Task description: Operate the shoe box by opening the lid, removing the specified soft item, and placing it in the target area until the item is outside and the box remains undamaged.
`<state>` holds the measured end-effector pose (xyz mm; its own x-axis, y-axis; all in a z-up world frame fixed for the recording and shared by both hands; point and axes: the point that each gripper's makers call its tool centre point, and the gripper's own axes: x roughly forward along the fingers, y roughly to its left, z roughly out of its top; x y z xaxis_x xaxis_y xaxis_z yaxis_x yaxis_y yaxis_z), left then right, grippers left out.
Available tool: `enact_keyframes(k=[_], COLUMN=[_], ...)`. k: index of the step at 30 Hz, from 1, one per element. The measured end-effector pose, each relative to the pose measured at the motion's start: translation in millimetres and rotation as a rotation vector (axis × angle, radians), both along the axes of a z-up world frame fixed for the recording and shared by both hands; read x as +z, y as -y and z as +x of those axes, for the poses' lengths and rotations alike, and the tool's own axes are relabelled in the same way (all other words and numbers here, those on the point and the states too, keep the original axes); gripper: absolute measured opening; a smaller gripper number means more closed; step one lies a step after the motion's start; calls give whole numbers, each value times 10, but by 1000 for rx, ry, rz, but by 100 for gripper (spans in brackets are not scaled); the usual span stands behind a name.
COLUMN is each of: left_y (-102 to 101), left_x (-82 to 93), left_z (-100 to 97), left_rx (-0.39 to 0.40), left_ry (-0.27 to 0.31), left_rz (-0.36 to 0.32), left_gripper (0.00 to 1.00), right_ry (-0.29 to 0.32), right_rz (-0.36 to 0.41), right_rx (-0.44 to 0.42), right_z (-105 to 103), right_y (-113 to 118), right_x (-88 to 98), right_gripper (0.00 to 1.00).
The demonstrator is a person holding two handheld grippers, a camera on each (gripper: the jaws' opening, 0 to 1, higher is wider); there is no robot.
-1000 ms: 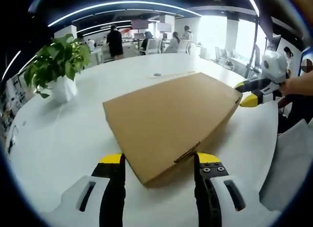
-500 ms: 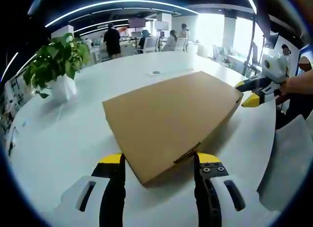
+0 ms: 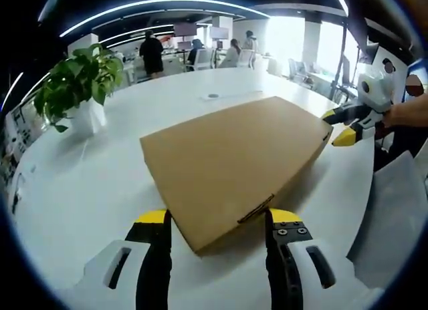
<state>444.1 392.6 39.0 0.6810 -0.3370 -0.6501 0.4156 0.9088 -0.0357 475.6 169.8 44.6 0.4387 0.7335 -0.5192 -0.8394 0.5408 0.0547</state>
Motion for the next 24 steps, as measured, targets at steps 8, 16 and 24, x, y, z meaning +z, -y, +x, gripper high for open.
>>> enact_keyframes(k=[8,16,24], left_y=[-56,-112,-172], left_x=[3,3,4], left_z=[-65,-128,-193], left_rx=[-12,-28,-36], left_ry=[-4,-10,-17], left_rz=[0,2,5], left_gripper=[55,55,55], right_ry=[1,7,2], right_rz=[5,-2,14], right_rx=[10,31,32], right_z=[-97,-195,-279], right_y=[-50,-94,-149], right_x=[2,1,5], right_gripper=[36,35,35])
